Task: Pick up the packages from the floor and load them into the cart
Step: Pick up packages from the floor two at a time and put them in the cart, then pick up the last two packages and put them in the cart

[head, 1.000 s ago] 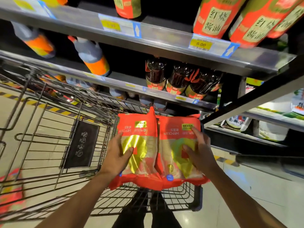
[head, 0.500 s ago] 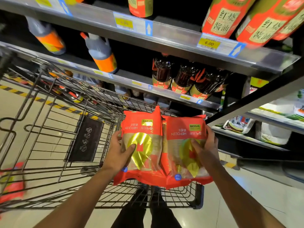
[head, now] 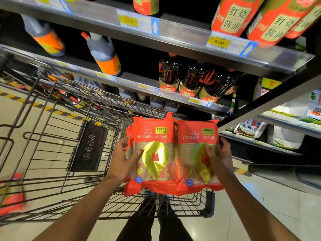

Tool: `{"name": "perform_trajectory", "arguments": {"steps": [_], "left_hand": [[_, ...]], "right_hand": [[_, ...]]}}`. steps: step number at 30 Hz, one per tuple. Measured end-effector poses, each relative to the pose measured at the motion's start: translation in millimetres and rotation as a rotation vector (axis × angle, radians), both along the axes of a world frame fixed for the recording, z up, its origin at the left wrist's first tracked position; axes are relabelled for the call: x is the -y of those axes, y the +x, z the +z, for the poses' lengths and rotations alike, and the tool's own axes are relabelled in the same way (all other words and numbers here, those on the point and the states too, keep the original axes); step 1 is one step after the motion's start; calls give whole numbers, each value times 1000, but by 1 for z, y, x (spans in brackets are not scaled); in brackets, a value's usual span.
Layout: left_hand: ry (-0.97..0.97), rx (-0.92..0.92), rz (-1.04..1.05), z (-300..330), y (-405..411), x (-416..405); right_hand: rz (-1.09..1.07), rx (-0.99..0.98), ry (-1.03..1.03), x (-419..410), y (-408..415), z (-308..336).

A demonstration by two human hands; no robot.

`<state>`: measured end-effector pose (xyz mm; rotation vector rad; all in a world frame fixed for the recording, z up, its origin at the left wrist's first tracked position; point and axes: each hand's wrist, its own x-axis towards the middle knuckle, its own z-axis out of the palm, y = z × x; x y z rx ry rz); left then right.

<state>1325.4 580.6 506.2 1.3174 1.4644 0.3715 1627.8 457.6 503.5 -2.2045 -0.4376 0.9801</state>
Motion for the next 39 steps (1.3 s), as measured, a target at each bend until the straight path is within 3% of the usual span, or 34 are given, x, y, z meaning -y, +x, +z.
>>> {"name": "perform_trajectory", "arguments": {"steps": [5,11,16,26,29,33,39], "left_hand": [[-37,30,-2,4,4,3],[17,-76,-22,8,0,-1],[70,-154,-19,13,-10,-8],[342,-491,-163,88,-69,-21],[462,-637,-170,134,-102,-22],[560,-813,-77,202,-167,-14],[587,-920,149,287,-291,27]], "right_hand": [[23,46,-8,-1,1,2],[11,114,-28,1,1,3],[58,281,-7,1,3,17],[646,669,184,-84,-57,90],[865,665,216,-118,-97,124],[1058,743,359,-159,-169,179],[1283,874,554,-185,-312,263]]}}
